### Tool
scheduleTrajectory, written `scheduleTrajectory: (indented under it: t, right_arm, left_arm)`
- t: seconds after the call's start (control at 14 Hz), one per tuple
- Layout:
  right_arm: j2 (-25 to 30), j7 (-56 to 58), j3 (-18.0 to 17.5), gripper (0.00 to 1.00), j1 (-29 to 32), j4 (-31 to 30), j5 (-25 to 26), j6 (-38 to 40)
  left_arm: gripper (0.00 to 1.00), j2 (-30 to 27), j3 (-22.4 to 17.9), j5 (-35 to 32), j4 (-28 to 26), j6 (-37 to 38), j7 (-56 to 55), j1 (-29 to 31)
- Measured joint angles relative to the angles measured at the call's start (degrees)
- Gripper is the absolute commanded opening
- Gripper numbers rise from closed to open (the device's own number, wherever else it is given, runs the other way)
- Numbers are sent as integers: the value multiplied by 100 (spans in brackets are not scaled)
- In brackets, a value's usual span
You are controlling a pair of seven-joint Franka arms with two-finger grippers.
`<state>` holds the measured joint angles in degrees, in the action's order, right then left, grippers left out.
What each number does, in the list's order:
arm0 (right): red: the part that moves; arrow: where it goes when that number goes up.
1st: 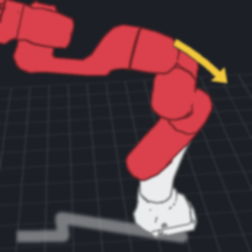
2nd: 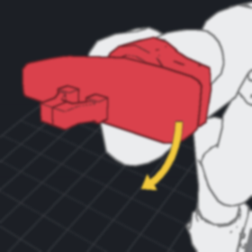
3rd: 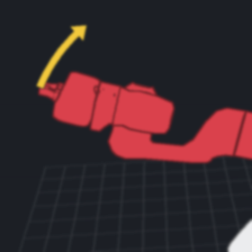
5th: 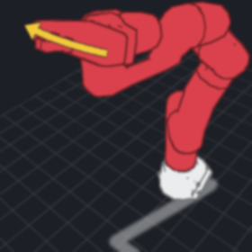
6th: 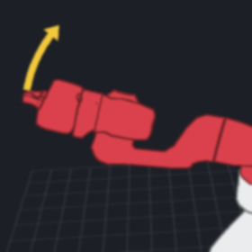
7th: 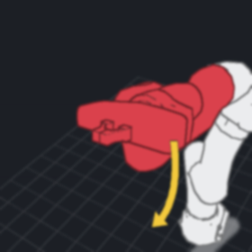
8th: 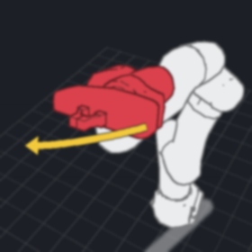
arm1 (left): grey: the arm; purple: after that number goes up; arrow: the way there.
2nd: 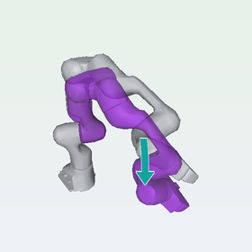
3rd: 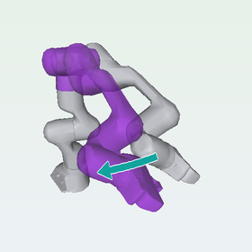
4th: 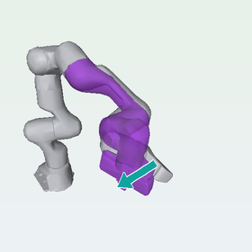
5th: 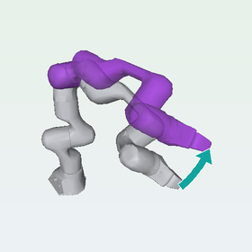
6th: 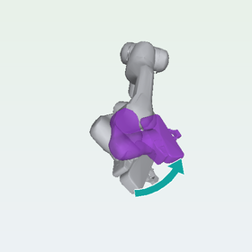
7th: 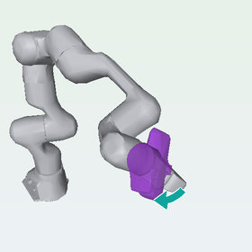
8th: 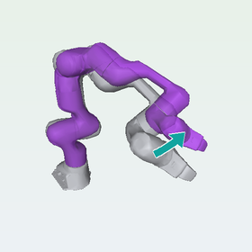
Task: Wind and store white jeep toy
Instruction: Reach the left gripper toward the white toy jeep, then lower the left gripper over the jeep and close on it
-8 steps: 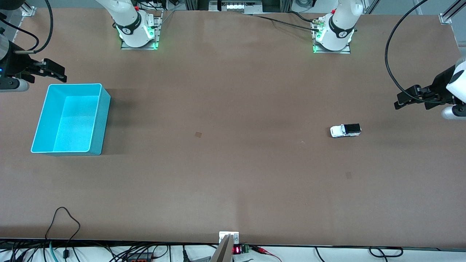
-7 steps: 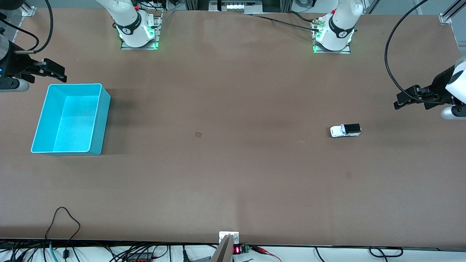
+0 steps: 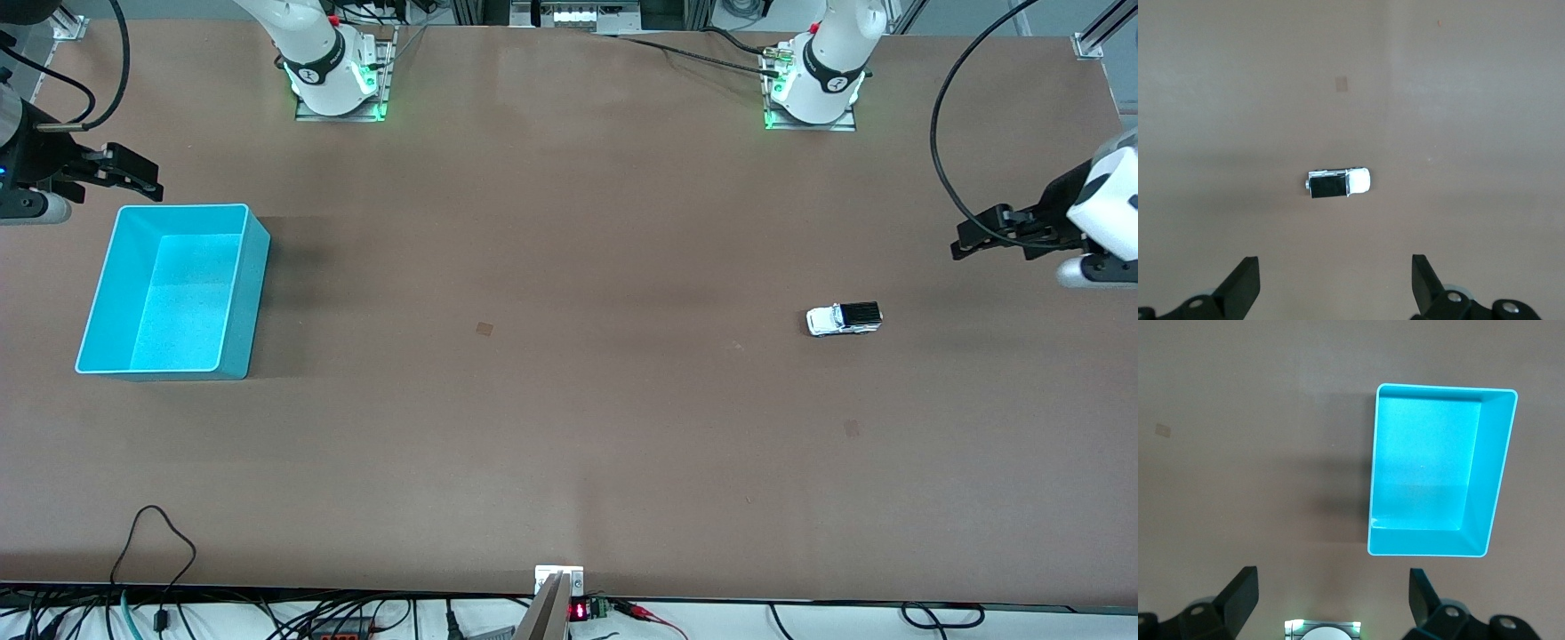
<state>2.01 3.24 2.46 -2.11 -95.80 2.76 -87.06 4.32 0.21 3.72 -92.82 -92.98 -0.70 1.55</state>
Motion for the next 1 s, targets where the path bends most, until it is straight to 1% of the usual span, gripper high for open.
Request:
scheduleTrajectory:
  t: [0.21, 0.36, 0.57, 0.79, 1.0]
  right_arm:
    - [-1, 0, 0, 100, 0, 0, 0, 0]
    - [-3, 0, 0, 100, 0, 0, 0, 0]
    - [-7, 0, 0, 100, 0, 0, 0, 0]
    - [-8, 0, 0, 100, 0, 0, 0, 0]
    - [-8, -1, 0, 100, 0, 0, -72, 0]
  left_arm:
    - [100, 45, 7, -7, -634, -624, 144, -48]
    - [100, 176, 32, -8, -977, -886, 245, -70]
    - [100, 469, 83, -11, -1315, -1308, 505, -82]
    - [100, 855, 91, -32, -1520, -1822, 1089, -82]
    - [100, 1106, 138, -186, -1773, -1996, 1694, -79]
